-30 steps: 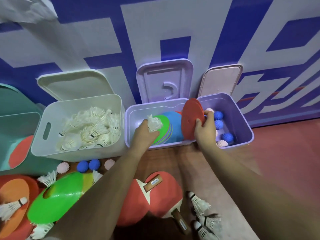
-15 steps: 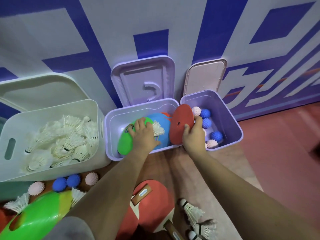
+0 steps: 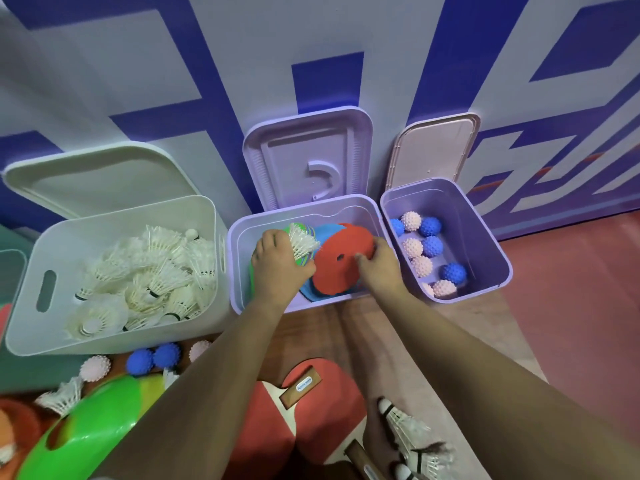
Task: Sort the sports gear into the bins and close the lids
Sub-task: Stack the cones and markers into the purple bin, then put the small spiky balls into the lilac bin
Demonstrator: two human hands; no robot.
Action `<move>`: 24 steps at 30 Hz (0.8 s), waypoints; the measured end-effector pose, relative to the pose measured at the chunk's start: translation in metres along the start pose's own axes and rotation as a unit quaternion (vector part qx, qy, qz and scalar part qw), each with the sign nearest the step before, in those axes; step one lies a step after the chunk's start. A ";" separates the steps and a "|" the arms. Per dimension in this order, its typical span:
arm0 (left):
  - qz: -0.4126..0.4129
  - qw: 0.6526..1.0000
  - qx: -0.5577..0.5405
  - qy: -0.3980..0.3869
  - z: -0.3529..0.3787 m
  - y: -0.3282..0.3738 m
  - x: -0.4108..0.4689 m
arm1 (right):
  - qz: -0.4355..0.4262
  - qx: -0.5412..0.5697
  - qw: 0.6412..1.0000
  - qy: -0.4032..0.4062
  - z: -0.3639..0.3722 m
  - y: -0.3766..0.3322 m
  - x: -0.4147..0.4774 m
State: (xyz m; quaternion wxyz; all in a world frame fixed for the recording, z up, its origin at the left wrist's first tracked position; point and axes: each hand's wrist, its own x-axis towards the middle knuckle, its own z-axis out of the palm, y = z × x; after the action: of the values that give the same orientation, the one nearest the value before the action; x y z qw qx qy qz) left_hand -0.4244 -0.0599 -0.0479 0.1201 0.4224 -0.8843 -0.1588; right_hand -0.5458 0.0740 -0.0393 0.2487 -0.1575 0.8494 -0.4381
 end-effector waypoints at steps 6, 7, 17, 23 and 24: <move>-0.037 0.989 -0.143 -0.021 -0.010 -0.005 -0.003 | -0.123 -0.235 0.963 0.053 0.013 -0.007 -0.006; -0.047 0.984 -0.167 -0.030 -0.016 -0.005 -0.004 | -0.142 -0.175 0.972 0.060 0.014 -0.013 -0.010; 0.028 0.972 -0.208 -0.104 -0.118 -0.052 -0.020 | -0.136 0.144 0.963 -0.184 0.052 -0.111 -0.057; -0.065 0.972 -0.226 -0.001 -0.170 -0.127 -0.039 | -0.164 0.088 0.964 -0.190 0.113 -0.155 -0.084; -0.078 0.974 -0.212 0.018 -0.175 -0.134 -0.039 | -0.162 0.091 0.963 -0.197 0.122 -0.163 -0.087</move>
State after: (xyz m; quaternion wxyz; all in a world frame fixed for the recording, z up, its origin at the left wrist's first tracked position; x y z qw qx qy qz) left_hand -0.2446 -0.1397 0.0591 0.2104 0.4577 -0.7927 -0.3433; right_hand -0.3975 -0.0574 0.0588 0.3500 -0.3525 0.7036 -0.5081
